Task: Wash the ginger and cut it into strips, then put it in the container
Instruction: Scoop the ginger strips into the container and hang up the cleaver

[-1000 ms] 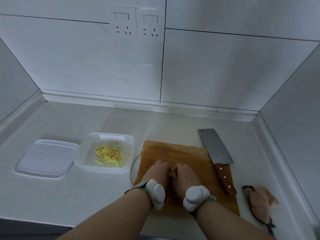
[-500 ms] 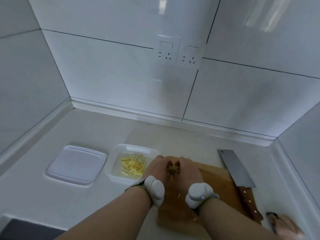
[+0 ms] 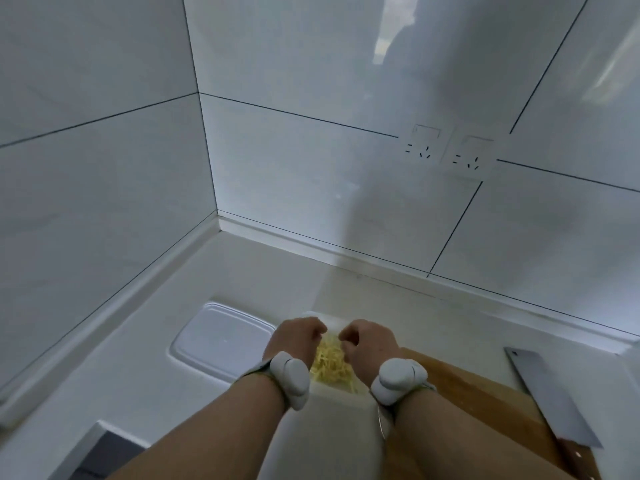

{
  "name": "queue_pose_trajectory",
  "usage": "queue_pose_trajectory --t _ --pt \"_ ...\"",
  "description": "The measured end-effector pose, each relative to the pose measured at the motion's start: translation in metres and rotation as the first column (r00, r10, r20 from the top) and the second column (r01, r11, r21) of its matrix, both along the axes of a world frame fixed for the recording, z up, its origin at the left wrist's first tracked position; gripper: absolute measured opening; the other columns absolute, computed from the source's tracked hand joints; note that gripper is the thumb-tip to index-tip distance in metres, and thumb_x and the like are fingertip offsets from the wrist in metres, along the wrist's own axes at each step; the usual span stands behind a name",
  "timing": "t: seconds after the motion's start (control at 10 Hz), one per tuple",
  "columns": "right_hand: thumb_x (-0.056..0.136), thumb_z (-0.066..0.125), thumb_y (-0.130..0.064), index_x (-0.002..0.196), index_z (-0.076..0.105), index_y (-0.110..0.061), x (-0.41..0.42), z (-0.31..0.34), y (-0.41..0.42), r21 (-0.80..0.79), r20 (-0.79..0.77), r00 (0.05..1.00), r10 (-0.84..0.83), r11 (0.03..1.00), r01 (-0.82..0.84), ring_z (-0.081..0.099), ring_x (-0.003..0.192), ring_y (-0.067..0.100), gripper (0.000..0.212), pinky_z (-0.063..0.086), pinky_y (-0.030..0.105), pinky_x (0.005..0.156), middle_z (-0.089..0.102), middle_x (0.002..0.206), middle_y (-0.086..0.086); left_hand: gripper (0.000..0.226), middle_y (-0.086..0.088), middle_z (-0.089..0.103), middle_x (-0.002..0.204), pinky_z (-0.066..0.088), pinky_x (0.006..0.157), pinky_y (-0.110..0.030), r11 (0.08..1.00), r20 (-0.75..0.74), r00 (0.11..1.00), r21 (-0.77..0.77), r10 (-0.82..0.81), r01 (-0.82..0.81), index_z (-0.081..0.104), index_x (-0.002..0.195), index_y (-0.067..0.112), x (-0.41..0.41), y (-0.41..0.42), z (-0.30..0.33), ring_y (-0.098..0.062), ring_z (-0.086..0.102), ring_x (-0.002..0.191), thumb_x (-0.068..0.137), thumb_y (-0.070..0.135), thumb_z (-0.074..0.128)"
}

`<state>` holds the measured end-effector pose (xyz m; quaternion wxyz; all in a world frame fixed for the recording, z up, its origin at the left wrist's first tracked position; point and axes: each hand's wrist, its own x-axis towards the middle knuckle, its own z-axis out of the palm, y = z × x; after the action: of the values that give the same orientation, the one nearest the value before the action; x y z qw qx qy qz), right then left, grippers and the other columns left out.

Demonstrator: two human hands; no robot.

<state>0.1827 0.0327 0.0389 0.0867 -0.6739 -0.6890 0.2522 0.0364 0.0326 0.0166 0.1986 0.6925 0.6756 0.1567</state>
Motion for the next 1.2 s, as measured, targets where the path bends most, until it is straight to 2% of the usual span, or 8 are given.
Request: queue_pose_trajectory --t 0.1,0.3,0.4,0.5,0.7,0.8,0.9,1.2 --pt "0.091 0.053 -0.007 0.111 0.069 -0.015 -0.006 0.0 0.005 -0.217 -0.242 0.952 -0.187 0.967 0.135 0.071 0.091 0.026 0.027 0.057 0.041 0.087 0.074 0.098 0.009 0.035 0.002 0.061 0.126 0.042 0.098 -0.026 0.993 0.073 0.991 -0.004 -0.114 0.114 0.055 0.13 0.026 0.007 0.001 0.0 -0.016 0.057 0.114 0.097 0.02 0.047" --pt "0.099 0.034 0.011 0.133 0.045 0.001 -0.009 0.017 0.001 -0.637 -0.61 0.397 -0.685 0.723 0.268 0.057 0.064 0.027 0.037 0.052 0.029 0.053 0.064 0.1 0.026 0.062 -0.002 0.039 0.148 0.033 0.109 -0.034 0.951 -0.047 0.965 -0.187 -0.258 0.245 0.024 0.149 0.029 0.013 -0.002 -0.005 -0.021 0.04 0.133 0.093 0.01 0.044" --pt "0.096 0.033 0.017 0.121 0.052 0.012 -0.001 0.01 0.001 -0.67 -0.621 0.292 -0.728 0.686 0.285 0.062 0.077 0.033 0.032 0.053 0.041 0.074 0.055 0.09 0.026 0.064 -0.003 0.036 0.15 0.027 0.111 -0.027 0.914 0.04 0.931 -0.18 -0.363 0.364 0.026 0.149 0.027 0.016 -0.002 -0.003 -0.018 0.038 0.135 0.092 0.006 0.046" --pt "0.095 0.041 0.011 0.095 0.051 -0.001 0.003 0.003 0.0 -0.689 -0.575 0.331 -0.748 0.661 0.297 0.061 0.076 0.027 0.015 0.053 0.034 0.07 0.054 0.09 0.018 0.059 -0.007 0.036 0.149 0.026 0.111 -0.026 0.909 -0.02 0.937 -0.252 -0.348 0.332 0.032 0.147 0.02 0.015 -0.005 -0.005 -0.021 0.037 0.135 0.092 0.003 0.046" --pt "0.096 0.047 0.004 0.128 0.051 -0.003 0.008 -0.001 0.0 -0.623 -0.607 0.362 -0.708 0.706 0.337 0.06 0.074 0.021 0.033 0.053 0.029 0.065 0.056 0.093 0.011 0.057 -0.004 0.035 0.151 0.027 0.112 -0.028 0.892 -0.03 0.947 -0.348 -0.319 0.289 0.033 0.147 0.021 0.022 -0.009 -0.002 -0.021 0.034 0.138 0.094 0.007 0.048" --pt "0.093 0.039 0.008 0.128 0.058 -0.013 0.004 0.01 -0.007 -0.24 -0.624 0.649 -0.435 0.897 0.37 0.064 0.095 0.019 0.045 0.054 0.034 0.088 0.063 0.117 0.007 0.051 -0.004 0.044 0.144 0.035 0.106 -0.024 0.956 0.2 0.979 -0.293 0.031 0.029 0.043 0.14 0.018 0.025 -0.005 -0.002 -0.02 0.043 0.131 0.092 0.001 0.045" --pt "0.09 0.039 0.008 0.134 0.057 -0.017 0.0 0.018 -0.024 -0.034 -0.337 0.941 0.038 0.998 -0.053 0.057 0.121 0.021 0.054 0.042 0.033 0.107 0.06 0.135 0.005 0.041 -0.018 0.056 0.131 0.046 0.1 -0.038 0.896 0.575 0.72 -0.42 0.388 -0.147 0.052 0.131 0.007 0.036 0.003 0.008 -0.033 0.055 0.119 0.091 0.0 0.045" --pt "0.091 0.053 -0.002 0.149 0.035 -0.029 0.037 0.005 -0.039 -0.077 0.152 0.937 0.313 0.949 -0.304 0.04 0.137 0.024 0.067 0.036 0.036 0.113 0.042 0.152 0.0 0.042 -0.013 0.057 0.129 0.05 0.095 -0.039 0.89 0.413 0.82 -0.392 0.397 -0.233 0.051 0.132 0.011 0.065 0.003 0.014 -0.031 0.059 0.112 0.091 0.005 0.045"
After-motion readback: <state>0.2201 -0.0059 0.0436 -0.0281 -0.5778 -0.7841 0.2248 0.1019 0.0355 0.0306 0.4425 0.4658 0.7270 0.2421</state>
